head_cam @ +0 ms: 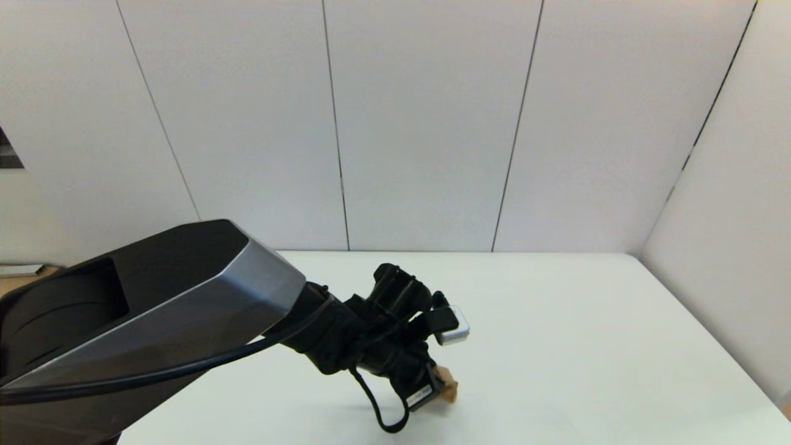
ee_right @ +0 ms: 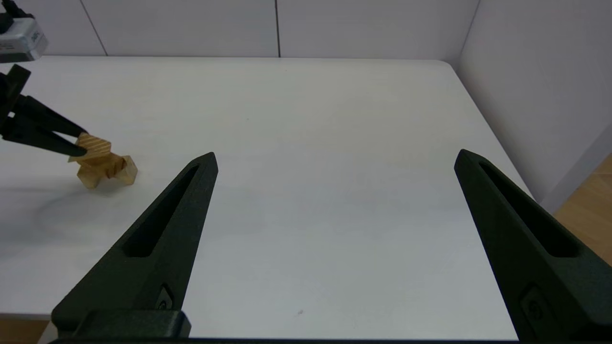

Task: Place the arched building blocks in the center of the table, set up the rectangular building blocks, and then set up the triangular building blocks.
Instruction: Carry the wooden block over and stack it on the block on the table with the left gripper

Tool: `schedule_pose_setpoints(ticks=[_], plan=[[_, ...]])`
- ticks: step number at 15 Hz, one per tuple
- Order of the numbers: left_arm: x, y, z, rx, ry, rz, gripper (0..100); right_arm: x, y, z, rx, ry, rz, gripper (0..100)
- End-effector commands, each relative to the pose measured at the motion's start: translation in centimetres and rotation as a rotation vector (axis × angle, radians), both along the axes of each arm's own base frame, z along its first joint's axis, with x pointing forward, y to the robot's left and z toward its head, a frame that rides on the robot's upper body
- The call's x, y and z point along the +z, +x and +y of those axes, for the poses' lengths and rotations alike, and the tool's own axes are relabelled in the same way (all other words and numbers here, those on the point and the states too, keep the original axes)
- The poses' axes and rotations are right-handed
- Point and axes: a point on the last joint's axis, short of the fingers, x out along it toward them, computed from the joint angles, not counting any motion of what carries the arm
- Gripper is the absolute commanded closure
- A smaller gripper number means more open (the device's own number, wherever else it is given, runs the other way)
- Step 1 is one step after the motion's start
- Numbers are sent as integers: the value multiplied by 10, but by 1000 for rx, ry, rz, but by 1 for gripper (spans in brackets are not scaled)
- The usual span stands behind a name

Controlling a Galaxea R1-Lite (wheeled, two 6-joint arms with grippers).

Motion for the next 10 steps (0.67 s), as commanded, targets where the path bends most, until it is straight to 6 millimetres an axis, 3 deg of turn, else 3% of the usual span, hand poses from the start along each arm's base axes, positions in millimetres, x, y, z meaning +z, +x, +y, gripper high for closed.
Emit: schedule_pose_setpoints(ticks=[1,10], plan=[[-2,1,-2,-9,-12,0,100,0,0,0,0,-1,2,0],[-8,1,-2,-7,-3,12,100,0,0,0,0,-1,2,0]])
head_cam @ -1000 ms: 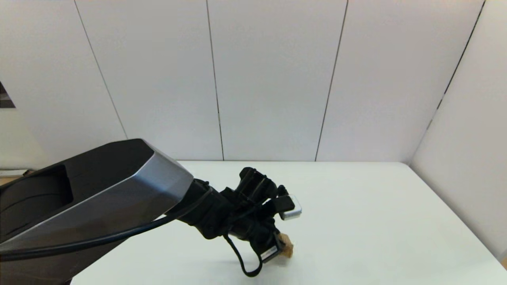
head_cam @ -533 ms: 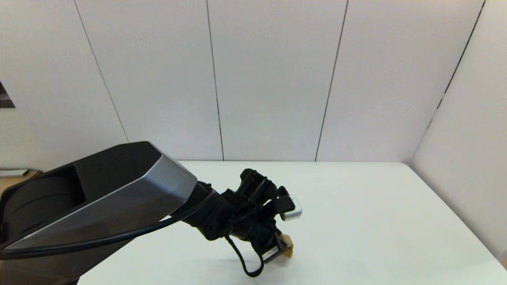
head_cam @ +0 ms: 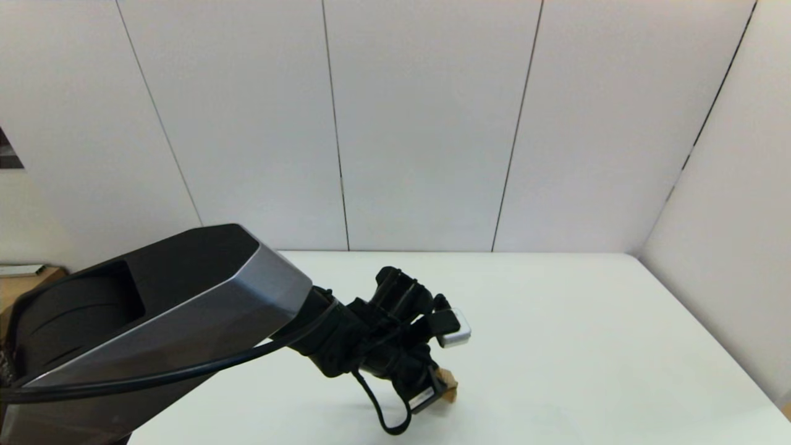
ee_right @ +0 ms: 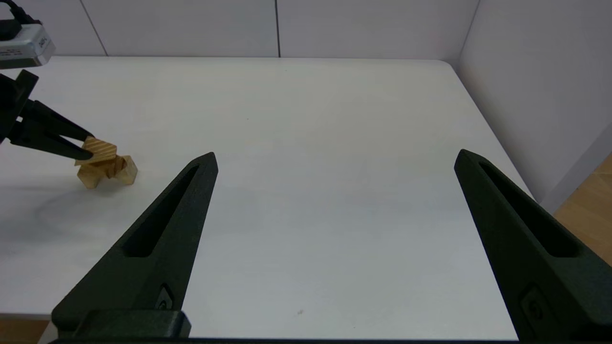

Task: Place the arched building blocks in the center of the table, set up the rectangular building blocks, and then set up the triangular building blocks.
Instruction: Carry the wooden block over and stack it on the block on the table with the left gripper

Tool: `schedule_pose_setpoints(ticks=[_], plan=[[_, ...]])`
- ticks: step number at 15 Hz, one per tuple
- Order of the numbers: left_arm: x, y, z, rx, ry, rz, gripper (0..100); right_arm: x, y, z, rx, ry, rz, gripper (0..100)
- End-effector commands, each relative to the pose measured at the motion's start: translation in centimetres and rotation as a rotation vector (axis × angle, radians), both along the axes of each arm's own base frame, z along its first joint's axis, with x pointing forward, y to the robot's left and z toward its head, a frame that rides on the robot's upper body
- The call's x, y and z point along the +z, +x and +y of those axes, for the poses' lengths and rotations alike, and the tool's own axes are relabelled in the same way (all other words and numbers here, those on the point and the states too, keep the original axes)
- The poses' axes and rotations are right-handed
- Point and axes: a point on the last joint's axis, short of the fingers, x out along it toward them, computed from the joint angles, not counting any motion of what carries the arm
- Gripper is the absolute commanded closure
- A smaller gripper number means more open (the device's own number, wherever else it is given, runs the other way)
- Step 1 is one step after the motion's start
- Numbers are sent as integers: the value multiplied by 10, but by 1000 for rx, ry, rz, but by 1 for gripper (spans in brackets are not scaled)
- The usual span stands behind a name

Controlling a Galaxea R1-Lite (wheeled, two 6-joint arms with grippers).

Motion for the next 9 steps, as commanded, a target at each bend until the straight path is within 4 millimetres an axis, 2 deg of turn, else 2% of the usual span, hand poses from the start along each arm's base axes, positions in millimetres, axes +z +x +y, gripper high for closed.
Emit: schedule_pose_setpoints(ticks=[1,9], plan=[[-1,0,0,-4,1,1,100,0,0,0,0,-1,2,0],[-2,4,2,6,1,-1,100,0,0,0,0,-1,2,0]])
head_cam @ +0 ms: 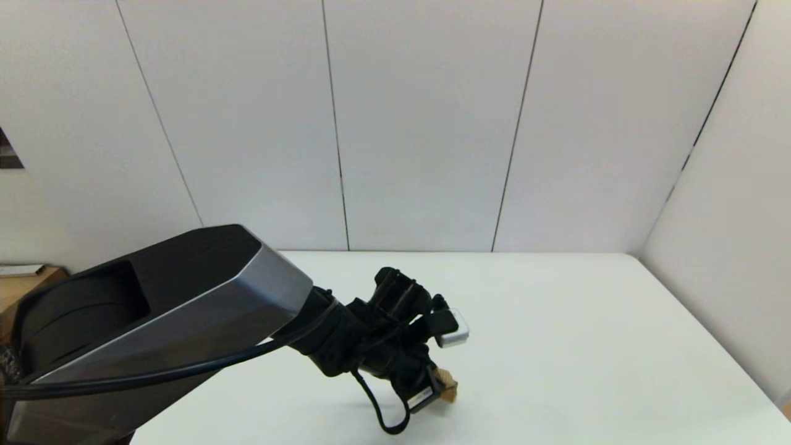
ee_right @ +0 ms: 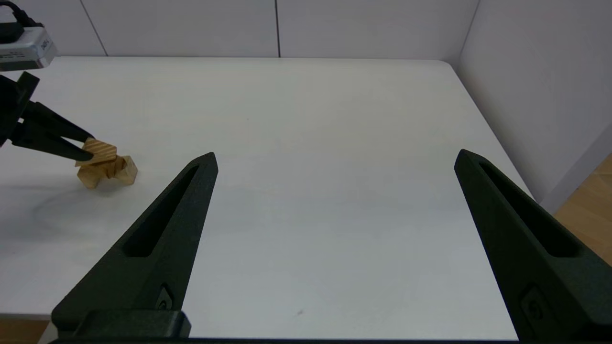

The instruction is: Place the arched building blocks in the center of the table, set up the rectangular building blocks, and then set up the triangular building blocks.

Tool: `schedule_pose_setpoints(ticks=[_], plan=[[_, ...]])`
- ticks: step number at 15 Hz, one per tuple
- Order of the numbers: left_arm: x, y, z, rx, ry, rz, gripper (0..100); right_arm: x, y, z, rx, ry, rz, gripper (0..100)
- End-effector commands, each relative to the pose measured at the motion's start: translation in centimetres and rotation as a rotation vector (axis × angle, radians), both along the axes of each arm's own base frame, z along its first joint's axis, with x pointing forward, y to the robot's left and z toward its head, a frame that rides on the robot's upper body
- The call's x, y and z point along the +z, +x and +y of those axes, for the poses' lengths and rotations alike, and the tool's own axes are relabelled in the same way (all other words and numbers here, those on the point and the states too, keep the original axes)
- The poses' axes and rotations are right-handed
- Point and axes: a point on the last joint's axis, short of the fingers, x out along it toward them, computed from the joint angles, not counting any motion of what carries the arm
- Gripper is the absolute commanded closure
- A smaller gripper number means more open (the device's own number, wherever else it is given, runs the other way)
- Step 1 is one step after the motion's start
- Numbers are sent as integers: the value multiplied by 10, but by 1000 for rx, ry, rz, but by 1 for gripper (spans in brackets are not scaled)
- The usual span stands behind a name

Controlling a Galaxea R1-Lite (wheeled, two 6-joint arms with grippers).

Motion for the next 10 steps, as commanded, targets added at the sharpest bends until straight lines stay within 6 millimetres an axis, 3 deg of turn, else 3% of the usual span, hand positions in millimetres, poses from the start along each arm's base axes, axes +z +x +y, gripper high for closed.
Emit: schedule_pose_setpoints(ticks=[1,2,7,10], plan=[[0,2,0,1,-3,-4,100,0,0,0,0,-1,2,0],[0,2,0,1,-2,-3,0,0,0,0,0,-1,2,0],[4,4,-2,2,-15,-13,0,0,0,0,-2,-1,2,0],[49,4,0,22,-99,-83,0,0,0,0,0,-1,2,0]])
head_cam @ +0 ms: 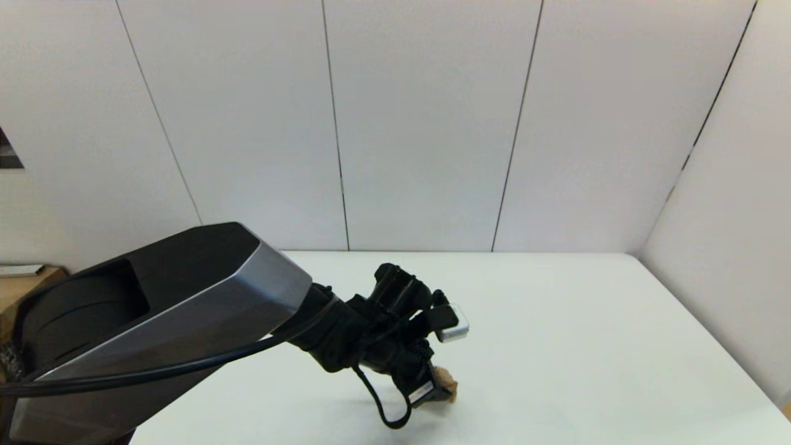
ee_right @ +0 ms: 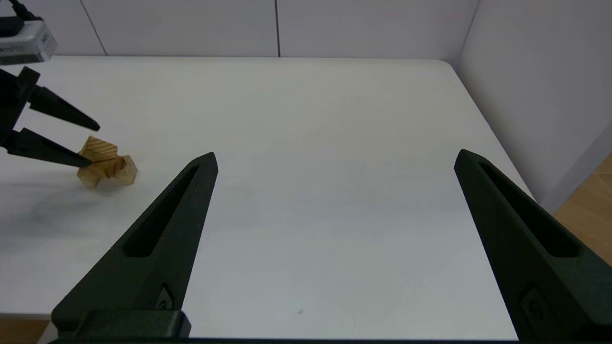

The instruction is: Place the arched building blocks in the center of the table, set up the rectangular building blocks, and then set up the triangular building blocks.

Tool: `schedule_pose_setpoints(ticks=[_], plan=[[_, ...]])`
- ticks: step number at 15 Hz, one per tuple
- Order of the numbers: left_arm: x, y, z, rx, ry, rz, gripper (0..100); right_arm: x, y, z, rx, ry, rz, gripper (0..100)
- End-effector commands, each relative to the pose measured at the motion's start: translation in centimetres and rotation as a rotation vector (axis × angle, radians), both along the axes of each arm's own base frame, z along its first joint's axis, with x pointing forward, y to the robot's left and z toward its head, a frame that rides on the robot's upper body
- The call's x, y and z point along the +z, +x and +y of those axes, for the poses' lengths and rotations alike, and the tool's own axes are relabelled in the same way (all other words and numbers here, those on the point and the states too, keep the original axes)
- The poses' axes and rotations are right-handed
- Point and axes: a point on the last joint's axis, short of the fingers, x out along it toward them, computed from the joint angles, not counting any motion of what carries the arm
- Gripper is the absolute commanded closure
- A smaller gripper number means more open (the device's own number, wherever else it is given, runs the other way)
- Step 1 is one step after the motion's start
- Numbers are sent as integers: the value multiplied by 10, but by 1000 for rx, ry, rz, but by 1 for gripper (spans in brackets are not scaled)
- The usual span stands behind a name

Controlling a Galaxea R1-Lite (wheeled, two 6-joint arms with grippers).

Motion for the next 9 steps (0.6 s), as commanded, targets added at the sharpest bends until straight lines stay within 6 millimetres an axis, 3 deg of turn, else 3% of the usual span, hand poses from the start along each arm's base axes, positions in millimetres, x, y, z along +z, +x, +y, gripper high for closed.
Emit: schedule_pose_setpoints(ticks=[1,2,5,7,9], plan=[[66,-3,7,28,-117,-98,0,0,0,0,0,0,1,0],[91,-7,15,47,-154,-130,0,0,0,0,0,0,1,0],[177,-36,66,142,-208,-200,0,0,0,0,0,0,1,0],[218,-67,100,254,-208,-266,0,0,0,0,0,0,1,0],[242,-98,128,378,-235,-345,0,0,0,0,0,0,1,0]])
